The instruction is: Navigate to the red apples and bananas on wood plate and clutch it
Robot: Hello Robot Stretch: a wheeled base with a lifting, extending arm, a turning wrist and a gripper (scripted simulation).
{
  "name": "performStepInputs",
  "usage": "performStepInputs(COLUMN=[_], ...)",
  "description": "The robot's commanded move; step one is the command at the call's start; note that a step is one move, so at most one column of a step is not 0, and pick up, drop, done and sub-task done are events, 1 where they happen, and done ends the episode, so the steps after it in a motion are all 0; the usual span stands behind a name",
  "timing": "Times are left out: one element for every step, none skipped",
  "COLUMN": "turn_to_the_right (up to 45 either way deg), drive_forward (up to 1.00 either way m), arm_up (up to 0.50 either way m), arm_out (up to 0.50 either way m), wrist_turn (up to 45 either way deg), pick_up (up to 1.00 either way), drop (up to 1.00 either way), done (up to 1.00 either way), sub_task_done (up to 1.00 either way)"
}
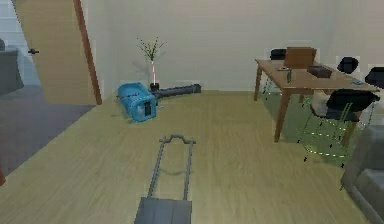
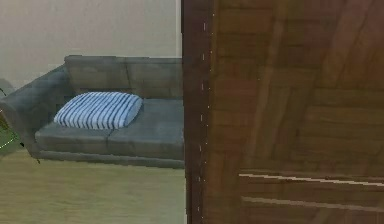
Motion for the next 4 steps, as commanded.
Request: performStepInputs(turn_to_the_right=[36.0, 3.0, 0.0, -33.0], drive_forward=[0.0, 0.0, 0.6, 0.0], arm_up=[0.0, 0.0, 0.0, 0.0], arm_out=[0.0, 0.0, 0.0, 0.0], wrist_turn=[0.0, 0.0, 0.0, 0.0], pick_up=[0.0, 0.0, 0.0, 0.0], drop=[0.0, 0.0, 0.0, 0.0], done=[0.0, 0.0, 0.0, 0.0], sub_task_done=[0.0, 0.0, 0.0, 0.0])
